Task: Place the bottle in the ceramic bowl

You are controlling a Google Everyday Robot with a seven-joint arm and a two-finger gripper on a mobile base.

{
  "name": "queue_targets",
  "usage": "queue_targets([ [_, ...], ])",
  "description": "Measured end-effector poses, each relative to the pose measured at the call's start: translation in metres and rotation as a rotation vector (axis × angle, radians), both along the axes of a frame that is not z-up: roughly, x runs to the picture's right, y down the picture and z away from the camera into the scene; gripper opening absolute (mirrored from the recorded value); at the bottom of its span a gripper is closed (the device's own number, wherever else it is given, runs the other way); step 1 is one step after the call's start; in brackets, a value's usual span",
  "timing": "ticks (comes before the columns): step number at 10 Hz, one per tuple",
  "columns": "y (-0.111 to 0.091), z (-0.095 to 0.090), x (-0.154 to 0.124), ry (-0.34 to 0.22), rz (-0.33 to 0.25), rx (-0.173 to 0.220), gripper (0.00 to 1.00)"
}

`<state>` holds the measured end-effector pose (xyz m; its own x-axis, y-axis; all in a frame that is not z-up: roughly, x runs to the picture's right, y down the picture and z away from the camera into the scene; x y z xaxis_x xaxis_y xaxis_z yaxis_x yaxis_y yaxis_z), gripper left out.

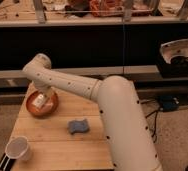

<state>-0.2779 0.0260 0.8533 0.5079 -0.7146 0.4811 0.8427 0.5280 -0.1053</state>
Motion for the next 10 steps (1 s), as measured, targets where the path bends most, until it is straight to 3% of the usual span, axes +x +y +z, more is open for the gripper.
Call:
queue_targets([
  [5,0.0011,0.0017,-0.0029,-0.005,0.001,0.002,0.78],
  [10,0.001,0.0026,-0.0045,-0.011,0.003,0.006,0.8],
])
